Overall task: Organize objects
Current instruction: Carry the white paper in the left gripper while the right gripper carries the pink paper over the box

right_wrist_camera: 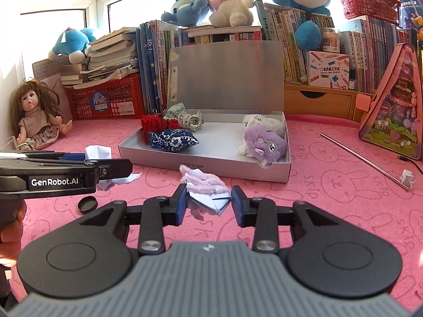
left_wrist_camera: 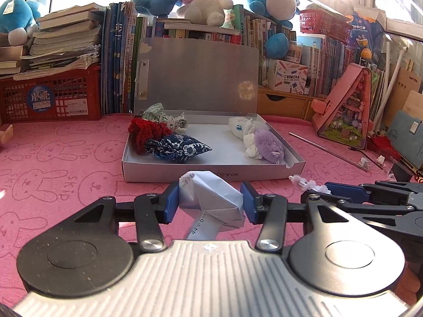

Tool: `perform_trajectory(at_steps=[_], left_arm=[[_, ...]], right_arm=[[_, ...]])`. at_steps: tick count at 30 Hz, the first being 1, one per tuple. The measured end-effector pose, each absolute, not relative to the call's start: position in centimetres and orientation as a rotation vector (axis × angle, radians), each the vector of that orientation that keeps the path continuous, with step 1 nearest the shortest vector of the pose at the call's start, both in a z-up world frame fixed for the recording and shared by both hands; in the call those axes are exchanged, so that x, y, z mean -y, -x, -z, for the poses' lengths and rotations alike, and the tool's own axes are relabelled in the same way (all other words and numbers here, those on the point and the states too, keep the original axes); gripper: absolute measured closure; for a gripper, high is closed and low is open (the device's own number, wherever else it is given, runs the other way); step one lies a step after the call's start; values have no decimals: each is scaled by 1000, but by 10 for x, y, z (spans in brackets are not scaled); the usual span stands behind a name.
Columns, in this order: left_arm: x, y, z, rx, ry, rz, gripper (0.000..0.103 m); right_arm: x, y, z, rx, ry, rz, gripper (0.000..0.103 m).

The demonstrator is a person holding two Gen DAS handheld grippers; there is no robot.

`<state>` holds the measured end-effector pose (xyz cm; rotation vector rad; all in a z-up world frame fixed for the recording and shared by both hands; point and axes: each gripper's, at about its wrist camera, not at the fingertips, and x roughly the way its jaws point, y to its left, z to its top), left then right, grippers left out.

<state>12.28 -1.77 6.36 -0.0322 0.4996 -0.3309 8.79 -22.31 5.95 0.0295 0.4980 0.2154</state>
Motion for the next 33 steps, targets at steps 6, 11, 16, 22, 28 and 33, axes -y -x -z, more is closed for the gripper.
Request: perform_trajectory(at_steps=[6, 11, 16, 22, 28, 33], left_arm=[[20, -142, -71, -496, 41, 319, 48], [19, -162, -79, -488, 52, 305, 48], [20, -187, -86, -497, 70, 295, 48], [30, -209, -91, -496, 33, 270, 48], [36, -230, -96, -506, 34, 268, 48], [42, -250, -95, -512, 20, 264, 48]], right_arm=[[232, -101, -70, -474, -57, -199, 62], [237, -118, -81, -453, -56, -192, 62], [238, -136, -91, -443, -57, -189, 62], [237, -156, -97, -444, -46, -181, 62], [240, -173, -100, -461, -58, -181, 62], [242, -196, -96, -493, -89, -185, 62]])
